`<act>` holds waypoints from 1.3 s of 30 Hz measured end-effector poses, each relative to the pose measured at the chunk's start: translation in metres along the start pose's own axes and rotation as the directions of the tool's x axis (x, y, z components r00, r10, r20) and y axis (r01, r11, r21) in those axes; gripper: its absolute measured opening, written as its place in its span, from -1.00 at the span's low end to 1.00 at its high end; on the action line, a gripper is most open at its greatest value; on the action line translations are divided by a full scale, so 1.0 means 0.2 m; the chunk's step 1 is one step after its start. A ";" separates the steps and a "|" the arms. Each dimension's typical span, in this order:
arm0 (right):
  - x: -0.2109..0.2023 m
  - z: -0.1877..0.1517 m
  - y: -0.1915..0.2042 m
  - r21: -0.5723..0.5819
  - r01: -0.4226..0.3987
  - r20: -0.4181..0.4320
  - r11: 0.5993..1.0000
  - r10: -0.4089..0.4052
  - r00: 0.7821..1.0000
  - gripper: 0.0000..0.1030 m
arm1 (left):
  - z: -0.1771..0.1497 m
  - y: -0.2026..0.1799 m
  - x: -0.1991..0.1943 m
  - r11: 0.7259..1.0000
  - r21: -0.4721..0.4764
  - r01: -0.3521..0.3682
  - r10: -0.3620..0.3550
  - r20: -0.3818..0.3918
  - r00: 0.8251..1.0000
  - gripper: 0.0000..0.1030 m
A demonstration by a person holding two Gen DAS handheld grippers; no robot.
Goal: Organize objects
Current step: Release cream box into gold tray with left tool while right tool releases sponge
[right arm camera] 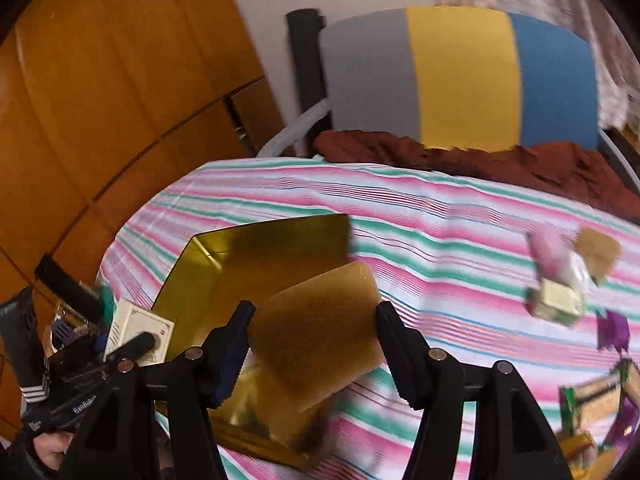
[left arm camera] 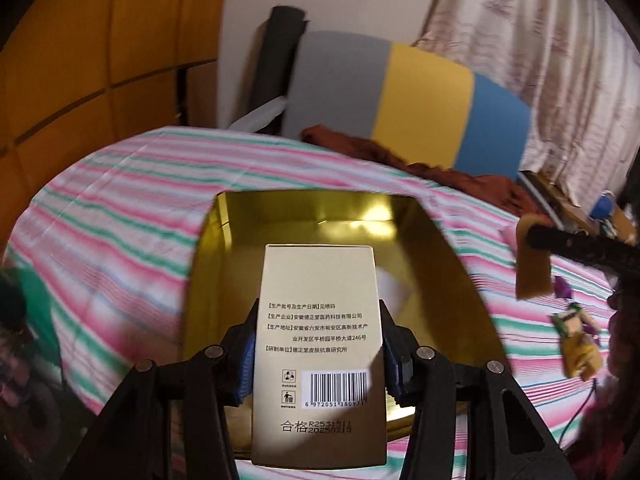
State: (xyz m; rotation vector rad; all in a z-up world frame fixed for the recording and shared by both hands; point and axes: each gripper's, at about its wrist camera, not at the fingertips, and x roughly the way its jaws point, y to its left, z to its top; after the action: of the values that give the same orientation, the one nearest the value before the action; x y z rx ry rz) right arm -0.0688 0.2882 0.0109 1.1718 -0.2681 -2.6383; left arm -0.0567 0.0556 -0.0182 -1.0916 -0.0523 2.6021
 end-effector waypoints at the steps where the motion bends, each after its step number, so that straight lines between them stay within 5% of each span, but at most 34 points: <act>1: 0.03 0.02 0.03 -0.009 0.000 -0.006 1.000 0.000 1.000 0.21 | -0.01 0.02 0.01 1.000 -0.006 -0.010 0.010 -0.007 1.000 -0.01; 4: 0.14 0.09 0.13 -0.041 0.019 -0.022 0.999 -0.020 1.000 0.24 | -0.02 0.07 0.04 0.999 -0.031 -0.024 0.024 -0.016 1.000 0.04; 7: 0.21 0.15 0.19 -0.059 0.035 -0.030 0.998 -0.037 0.999 0.38 | -0.03 0.12 0.04 0.998 -0.054 -0.037 0.036 -0.011 0.999 0.30; 11: 0.24 0.19 0.21 -0.055 0.080 -0.007 0.995 -0.081 0.997 0.65 | -0.05 0.17 0.02 0.996 -0.071 -0.048 0.048 -0.004 0.999 0.33; 29: 0.11 -0.12 0.25 -0.117 0.163 0.009 0.980 -0.163 0.987 0.77 | -0.03 0.10 -0.12 0.994 -0.079 -0.076 0.080 0.050 0.996 0.68; 39: 0.00 -0.22 0.24 -0.123 0.215 0.040 0.969 -0.212 0.977 0.77 | -0.04 -0.01 -0.16 0.999 -0.027 -0.047 0.049 0.055 0.997 0.69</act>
State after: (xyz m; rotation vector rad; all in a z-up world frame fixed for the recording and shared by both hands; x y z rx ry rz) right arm -0.0302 0.2392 -0.0057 1.1841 0.0233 -2.8082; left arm -0.0289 0.0476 -0.0010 -1.0415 -0.0729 2.6814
